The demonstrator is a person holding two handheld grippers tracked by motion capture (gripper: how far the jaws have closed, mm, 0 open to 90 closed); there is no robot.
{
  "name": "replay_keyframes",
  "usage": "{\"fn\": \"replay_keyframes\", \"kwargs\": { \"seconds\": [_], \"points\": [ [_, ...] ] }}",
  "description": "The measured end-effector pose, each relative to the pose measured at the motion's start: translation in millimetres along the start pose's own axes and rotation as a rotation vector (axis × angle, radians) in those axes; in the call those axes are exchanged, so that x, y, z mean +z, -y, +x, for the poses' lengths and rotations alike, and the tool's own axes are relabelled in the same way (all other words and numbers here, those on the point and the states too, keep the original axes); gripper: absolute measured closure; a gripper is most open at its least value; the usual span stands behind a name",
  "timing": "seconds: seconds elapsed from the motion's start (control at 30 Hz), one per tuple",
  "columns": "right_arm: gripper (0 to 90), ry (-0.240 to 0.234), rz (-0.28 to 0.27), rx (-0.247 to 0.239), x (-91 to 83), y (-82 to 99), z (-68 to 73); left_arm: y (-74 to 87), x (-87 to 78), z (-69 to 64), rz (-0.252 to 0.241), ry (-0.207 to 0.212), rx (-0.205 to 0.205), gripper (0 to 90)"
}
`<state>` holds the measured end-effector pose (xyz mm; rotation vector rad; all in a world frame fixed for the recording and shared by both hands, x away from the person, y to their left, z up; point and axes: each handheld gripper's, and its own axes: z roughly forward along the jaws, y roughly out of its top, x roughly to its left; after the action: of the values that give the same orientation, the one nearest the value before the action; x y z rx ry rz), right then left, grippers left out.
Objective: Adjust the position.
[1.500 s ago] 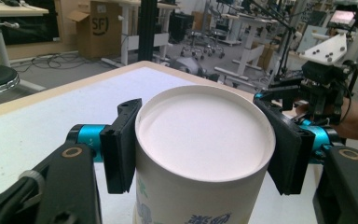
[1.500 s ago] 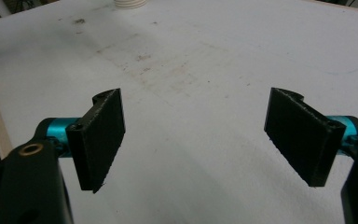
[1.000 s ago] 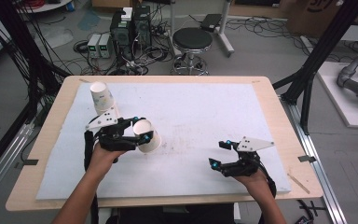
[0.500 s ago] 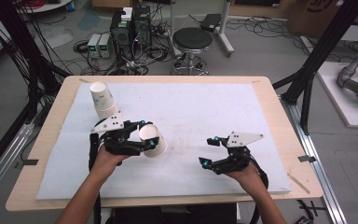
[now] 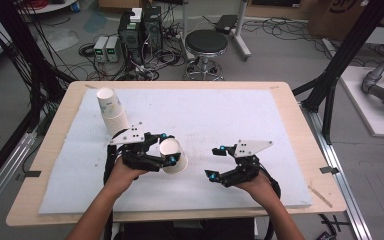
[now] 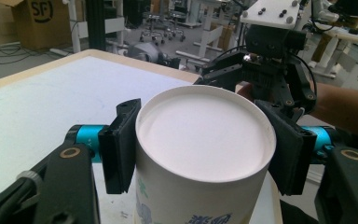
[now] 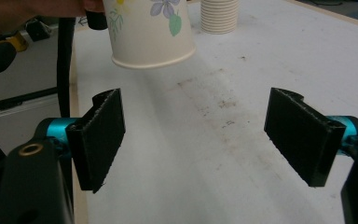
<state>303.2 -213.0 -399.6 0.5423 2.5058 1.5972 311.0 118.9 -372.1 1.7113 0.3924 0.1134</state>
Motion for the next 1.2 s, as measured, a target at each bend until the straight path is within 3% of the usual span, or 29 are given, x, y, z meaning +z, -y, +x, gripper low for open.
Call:
{"fn": "replay_keyframes", "kwargs": {
  "seconds": [0.23,0.9,1.2],
  "points": [
    [20.7,-0.021,-0.006,-0.004,-0.6,-1.1,0.7,0.9,9.6,-4.2,0.012,0.025,0.000,34.9],
    [20.7,-0.107,0.015,-0.033,19.2,-7.1,10.7,1.6,30.2,-12.4,0.040,0.092,0.017,34.9],
    [20.9,-0.133,0.017,-0.034,26.5,-8.6,13.8,2.7,38.1,-14.2,0.030,0.128,0.003,35.0]
  ]
}}
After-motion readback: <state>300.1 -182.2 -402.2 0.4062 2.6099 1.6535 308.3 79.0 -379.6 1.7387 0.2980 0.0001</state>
